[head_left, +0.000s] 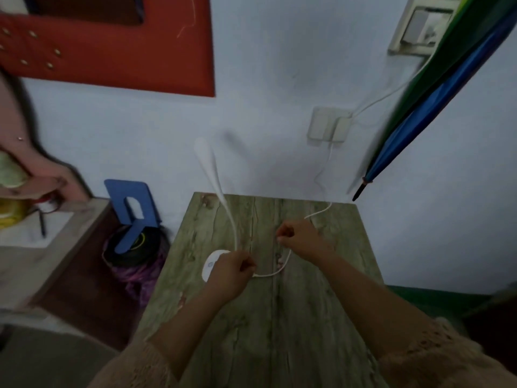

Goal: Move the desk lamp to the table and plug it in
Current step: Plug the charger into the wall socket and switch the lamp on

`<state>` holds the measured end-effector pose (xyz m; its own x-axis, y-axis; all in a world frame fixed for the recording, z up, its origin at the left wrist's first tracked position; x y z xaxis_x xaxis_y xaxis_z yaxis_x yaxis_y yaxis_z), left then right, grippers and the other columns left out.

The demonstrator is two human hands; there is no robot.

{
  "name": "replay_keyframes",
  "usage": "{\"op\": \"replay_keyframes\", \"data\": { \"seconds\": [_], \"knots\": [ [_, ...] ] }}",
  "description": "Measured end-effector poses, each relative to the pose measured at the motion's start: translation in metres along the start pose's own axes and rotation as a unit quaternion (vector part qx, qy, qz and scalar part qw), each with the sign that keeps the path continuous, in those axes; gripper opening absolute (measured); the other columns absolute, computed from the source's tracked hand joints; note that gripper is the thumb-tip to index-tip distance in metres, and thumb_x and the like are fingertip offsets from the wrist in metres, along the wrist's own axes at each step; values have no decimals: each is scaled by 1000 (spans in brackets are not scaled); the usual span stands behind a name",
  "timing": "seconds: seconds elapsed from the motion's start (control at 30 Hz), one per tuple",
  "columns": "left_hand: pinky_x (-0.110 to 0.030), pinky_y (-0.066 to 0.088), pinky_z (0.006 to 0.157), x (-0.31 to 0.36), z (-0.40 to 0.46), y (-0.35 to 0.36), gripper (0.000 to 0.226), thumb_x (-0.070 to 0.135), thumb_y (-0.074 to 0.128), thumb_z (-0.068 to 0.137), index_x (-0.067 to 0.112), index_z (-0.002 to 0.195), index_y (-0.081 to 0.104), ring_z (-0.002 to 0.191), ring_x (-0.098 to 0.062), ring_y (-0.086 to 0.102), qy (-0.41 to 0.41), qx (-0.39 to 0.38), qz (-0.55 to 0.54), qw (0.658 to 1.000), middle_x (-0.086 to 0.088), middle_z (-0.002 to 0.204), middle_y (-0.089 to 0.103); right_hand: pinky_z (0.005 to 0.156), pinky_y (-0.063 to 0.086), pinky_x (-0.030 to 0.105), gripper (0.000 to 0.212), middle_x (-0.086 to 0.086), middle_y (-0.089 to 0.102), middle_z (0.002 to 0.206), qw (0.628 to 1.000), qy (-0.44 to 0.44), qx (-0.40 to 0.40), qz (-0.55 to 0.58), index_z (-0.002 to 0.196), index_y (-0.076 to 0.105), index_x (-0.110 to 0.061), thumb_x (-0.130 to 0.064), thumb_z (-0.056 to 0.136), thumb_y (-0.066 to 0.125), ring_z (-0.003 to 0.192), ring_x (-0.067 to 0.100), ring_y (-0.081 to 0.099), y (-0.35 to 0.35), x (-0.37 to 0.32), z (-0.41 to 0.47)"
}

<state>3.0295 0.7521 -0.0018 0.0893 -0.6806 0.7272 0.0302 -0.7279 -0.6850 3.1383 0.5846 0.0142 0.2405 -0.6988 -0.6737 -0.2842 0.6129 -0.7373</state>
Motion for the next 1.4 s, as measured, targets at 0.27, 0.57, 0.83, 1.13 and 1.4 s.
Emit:
{"op": "replay_keyframes", "data": {
  "seconds": [0.27, 0.57, 0.83, 1.13, 1.4],
  "knots": [
    [-28, 42, 83, -80, 3, -4, 18, 7, 57, 86, 5, 102, 67, 103, -28, 59, -94, 39, 36, 994, -14, 109, 65, 90, 42, 30, 34, 17, 60, 119, 991, 18, -130, -13, 114, 57, 0, -15, 84, 64, 111, 30, 56, 91, -4, -5],
    [-33, 36, 100, -115, 33, 6, 60, 17, 71, 77, 11, 132, 46, 123, -27, 45, -113, 27, 73, 991, -13, 137, 47, 108, 34, 41, 80, 9, 39, 145, 982, -18, -158, -98, 140, 31, -16, -28, 74, 75, 133, 26, 39, 146, 11, 9],
    [-36, 38, 101, -122, 41, 20, 62, 21, 72, 77, 11, 133, 48, 123, -28, 45, -100, 11, 97, 990, -13, 138, 48, 103, 34, 36, 73, 2, 41, 144, 985, -33, -148, -82, 136, 32, -29, -29, 75, 72, 132, 22, 40, 145, 32, 21],
    [-31, 41, 90, -124, 48, 22, 55, 24, 73, 76, 7, 125, 55, 112, -28, 49, -100, 9, 106, 989, -14, 126, 53, 110, 32, 41, 71, 2, 39, 148, 977, -68, -172, -110, 137, 36, -24, -28, 76, 72, 135, 22, 35, 132, 43, 29],
    [-30, 43, 88, -125, 40, 24, 56, 28, 69, 79, 10, 129, 53, 109, -26, 52, -112, 8, 105, 988, -12, 125, 52, 106, 35, 39, 67, 3, 42, 144, 978, -63, -165, -109, 133, 38, -23, -27, 76, 72, 132, 23, 39, 133, 41, 28]
  ]
}}
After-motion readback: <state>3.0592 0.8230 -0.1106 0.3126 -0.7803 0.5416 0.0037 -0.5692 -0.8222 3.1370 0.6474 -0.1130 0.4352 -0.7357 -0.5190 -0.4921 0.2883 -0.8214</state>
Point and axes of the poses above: each hand's wrist, its own z-axis towards the middle knuckle, its own y-axis out of the palm, x = y × z, the point moved 1 cm from there along z, towards the middle knuckle
